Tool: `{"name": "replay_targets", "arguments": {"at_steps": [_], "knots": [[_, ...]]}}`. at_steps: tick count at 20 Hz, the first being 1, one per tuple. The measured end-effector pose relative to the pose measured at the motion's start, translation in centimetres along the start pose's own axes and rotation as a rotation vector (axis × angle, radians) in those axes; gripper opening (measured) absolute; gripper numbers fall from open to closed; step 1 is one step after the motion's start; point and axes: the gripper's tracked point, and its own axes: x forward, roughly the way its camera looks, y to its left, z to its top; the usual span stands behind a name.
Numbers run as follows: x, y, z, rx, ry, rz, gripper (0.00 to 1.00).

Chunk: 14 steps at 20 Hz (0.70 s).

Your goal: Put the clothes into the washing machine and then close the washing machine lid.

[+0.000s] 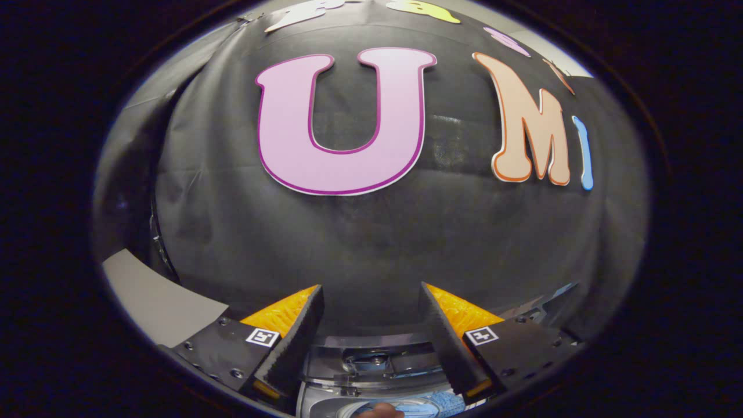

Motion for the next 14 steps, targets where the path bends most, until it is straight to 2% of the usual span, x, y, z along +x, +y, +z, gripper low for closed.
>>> {"name": "replay_targets", "arguments": {"at_steps": [14], "knots": [[-0.08, -0.13, 0.19, 0.001, -0.037, -0.005, 1.0]]}}
